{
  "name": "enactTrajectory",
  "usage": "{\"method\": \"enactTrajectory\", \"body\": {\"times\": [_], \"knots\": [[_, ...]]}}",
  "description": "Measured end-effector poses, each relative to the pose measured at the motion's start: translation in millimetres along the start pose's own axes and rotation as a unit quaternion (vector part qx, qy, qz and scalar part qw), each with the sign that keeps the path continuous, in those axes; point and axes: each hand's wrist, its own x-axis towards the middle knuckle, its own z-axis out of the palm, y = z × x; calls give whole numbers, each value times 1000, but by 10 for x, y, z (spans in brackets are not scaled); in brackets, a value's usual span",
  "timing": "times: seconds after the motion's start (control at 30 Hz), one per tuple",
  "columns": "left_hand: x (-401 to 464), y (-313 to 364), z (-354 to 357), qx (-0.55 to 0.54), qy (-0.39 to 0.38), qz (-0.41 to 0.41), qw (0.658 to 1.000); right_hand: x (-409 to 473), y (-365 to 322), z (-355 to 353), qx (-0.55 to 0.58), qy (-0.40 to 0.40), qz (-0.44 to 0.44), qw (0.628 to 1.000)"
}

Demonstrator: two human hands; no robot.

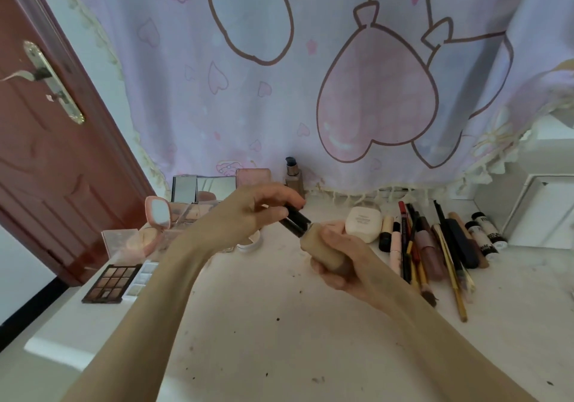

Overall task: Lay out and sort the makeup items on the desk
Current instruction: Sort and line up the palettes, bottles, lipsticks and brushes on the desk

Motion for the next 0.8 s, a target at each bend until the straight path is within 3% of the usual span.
{"method": "enactTrajectory", "body": {"times": [0.13,0.33,0.57,0.73,0.8], "knots": [[52,-17,87,112,44,-14,993,23,47,22,-16,-8,12,1000],[-127,-90,37,34,-51,46,997,44,90,-25,36,-15,28,999],[-152,37,107,132,52,-27,990,-20,71,98,39,-12,77,996],[-339,154,8,38,-34,-19,999,-17,46,85,12,-34,65,997],[-332,130,4,35,-16,-22,999,-26,38,75,16,-41,56,997]]}}
